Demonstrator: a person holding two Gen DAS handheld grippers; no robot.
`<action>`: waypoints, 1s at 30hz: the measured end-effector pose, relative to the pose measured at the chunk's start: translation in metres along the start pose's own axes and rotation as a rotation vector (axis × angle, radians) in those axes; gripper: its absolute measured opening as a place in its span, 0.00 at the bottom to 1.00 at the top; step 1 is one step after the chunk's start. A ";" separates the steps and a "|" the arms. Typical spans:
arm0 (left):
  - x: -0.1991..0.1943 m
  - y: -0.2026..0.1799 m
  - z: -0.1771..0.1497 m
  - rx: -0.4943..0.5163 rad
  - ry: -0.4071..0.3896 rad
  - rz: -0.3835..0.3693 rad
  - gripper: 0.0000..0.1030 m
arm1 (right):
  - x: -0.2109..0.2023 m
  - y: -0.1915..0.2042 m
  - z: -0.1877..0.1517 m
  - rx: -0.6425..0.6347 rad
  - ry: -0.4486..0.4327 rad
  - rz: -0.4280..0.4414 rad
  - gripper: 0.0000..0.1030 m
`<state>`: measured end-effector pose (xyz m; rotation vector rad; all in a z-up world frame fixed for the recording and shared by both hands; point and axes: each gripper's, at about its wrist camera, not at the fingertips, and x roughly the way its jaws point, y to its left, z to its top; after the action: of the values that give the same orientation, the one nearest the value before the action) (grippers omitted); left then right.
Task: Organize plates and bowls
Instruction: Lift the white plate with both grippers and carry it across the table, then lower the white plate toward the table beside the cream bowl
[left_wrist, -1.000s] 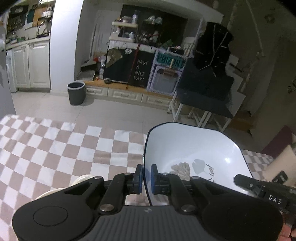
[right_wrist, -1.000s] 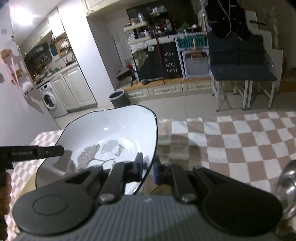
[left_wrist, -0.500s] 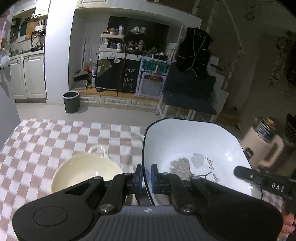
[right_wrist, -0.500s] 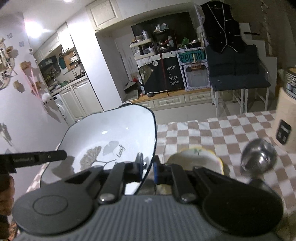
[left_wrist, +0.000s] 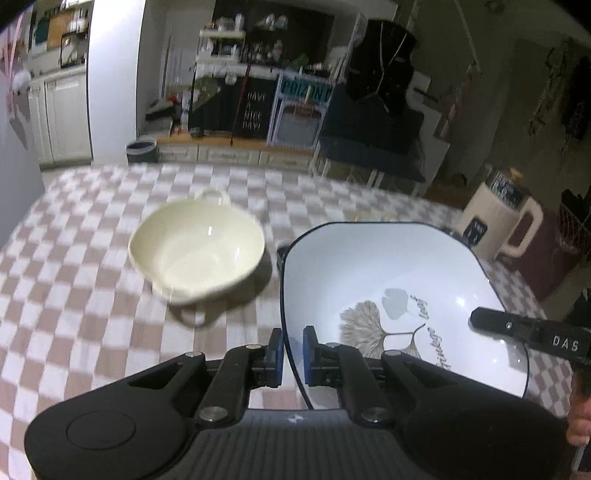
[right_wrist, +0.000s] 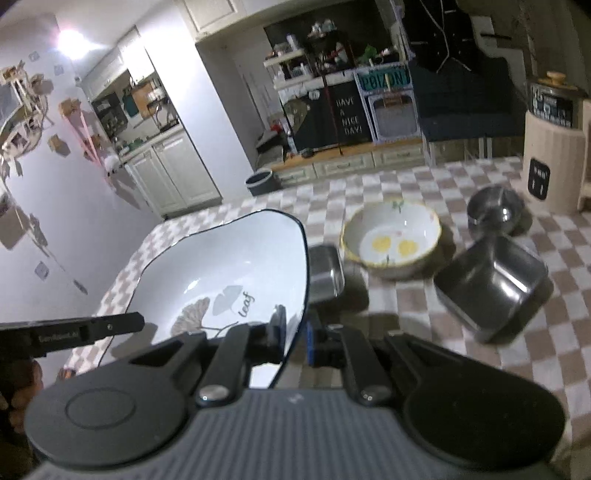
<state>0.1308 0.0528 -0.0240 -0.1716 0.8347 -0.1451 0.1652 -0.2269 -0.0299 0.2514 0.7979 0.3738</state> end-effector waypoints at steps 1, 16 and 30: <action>0.002 0.004 -0.003 -0.011 0.019 -0.002 0.11 | -0.001 0.002 -0.002 -0.003 0.011 0.002 0.12; 0.037 0.046 -0.024 -0.033 0.172 0.098 0.11 | 0.055 0.028 -0.036 -0.059 0.266 0.006 0.12; 0.067 0.075 -0.038 -0.025 0.270 0.163 0.15 | 0.090 0.059 -0.055 -0.131 0.387 -0.014 0.13</action>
<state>0.1514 0.1090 -0.1127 -0.1078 1.1158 -0.0045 0.1686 -0.1316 -0.1041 0.0493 1.1496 0.4666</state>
